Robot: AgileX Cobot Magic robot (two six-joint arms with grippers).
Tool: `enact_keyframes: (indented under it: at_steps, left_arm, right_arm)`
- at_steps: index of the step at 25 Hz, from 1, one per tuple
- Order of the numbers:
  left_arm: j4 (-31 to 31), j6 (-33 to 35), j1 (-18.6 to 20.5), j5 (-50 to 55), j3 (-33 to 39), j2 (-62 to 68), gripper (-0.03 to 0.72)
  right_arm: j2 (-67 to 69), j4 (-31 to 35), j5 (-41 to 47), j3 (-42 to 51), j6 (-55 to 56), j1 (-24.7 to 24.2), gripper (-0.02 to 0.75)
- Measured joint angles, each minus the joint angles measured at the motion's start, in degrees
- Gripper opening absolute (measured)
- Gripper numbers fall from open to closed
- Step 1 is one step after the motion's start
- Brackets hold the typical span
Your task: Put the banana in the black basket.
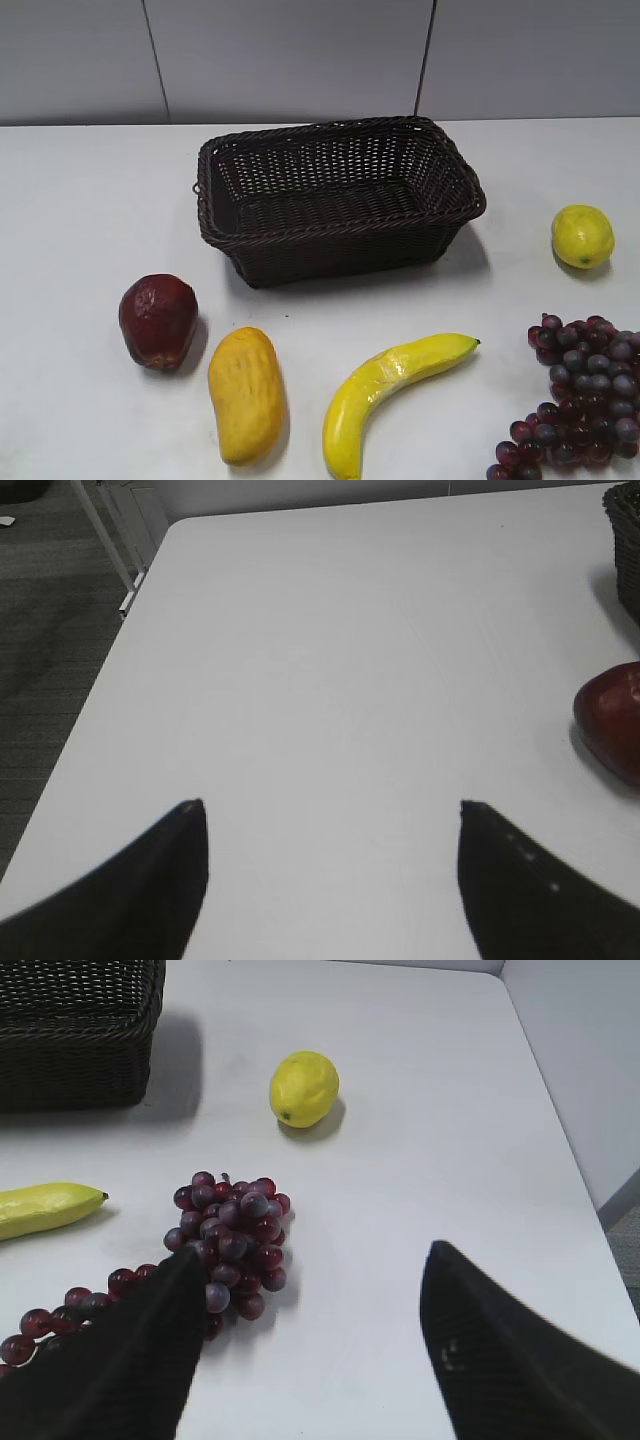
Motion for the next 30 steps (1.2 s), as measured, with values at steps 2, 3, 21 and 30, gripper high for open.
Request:
enact_keyframes:
  at_steps: [2, 3, 21, 30]
  left_arm:
    - [0.00, 0.00, 0.00, 0.00, 0.00, 0.00, 0.578]
    - [0.00, 0.00, 0.00, 0.00, 0.00, 0.00, 0.578]
    - [0.00, 0.00, 0.00, 0.00, 0.00, 0.00, 0.578]
    - [0.00, 0.00, 0.00, 0.00, 0.00, 0.00, 0.578]
  right_arm:
    - [0.00, 0.00, 0.00, 0.00, 0.00, 0.00, 0.512]
    - [0.00, 0.00, 0.00, 0.00, 0.00, 0.00, 0.512]
    - [0.00, 0.00, 0.05, 0.00, 0.00, 0.00, 0.512]
    - [0.00, 0.00, 0.11, 0.00, 0.00, 0.00, 0.512]
